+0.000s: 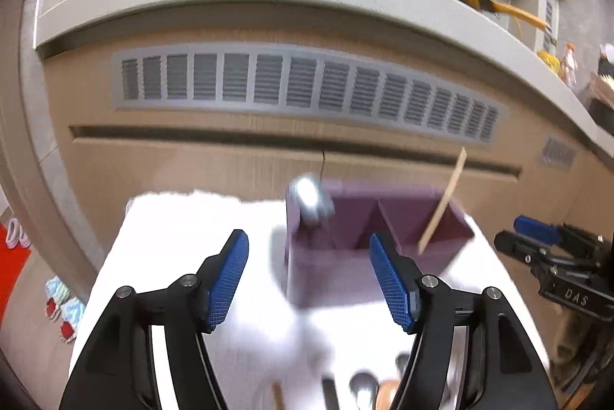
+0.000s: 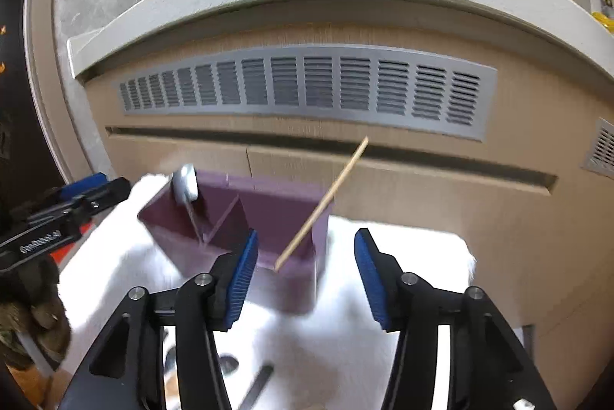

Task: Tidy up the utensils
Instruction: 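Open the right tool to drop the chopstick while the left tool drops the spatula into the caddy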

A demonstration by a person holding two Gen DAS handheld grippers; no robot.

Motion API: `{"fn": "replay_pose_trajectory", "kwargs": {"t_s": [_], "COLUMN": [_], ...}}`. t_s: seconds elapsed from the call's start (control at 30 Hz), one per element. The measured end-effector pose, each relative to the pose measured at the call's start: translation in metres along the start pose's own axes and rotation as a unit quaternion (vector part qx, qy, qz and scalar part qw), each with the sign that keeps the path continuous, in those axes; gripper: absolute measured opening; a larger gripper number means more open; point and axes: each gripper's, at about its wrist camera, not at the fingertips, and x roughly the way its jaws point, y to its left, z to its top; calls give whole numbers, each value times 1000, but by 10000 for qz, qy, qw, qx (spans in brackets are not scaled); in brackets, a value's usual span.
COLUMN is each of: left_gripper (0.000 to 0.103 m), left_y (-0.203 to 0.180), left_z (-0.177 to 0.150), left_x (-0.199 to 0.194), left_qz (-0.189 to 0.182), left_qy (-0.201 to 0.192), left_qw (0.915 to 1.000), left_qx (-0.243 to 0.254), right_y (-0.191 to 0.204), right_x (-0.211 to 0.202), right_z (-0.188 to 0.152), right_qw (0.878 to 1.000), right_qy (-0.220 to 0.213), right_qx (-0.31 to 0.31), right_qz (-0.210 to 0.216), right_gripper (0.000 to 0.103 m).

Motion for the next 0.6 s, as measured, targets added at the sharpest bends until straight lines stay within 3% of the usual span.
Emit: {"fn": "replay_pose_trajectory", "kwargs": {"t_s": [0.2,0.27,0.4,0.53,0.6], "left_gripper": [67,67,71,74,75], "left_y": [-6,-17,-44,-55,-55], "left_z": [-49,-66,-98,-118,-123], "left_x": [-27,-34,-45,-54,-53], "left_qz": [-297,-543,-1033,-1019,-992], "left_qy": [419,602,911,1056,1158], "left_qw": [9983,9956,9854,9823,9830], "left_qx": [282,474,1002,1163,1025], "right_y": [18,21,25,31,35], "right_x": [-21,-28,-41,-51,-55], "right_z": [-44,-56,-79,-98,-109], "right_qw": [9992,9990,9987,9980,9970], "right_qy": [259,307,361,455,460], "right_qx": [-286,-322,-352,-442,-611], "right_qz": [-36,-17,-64,-47,-98], "right_gripper": [52,60,65,86,89]}}
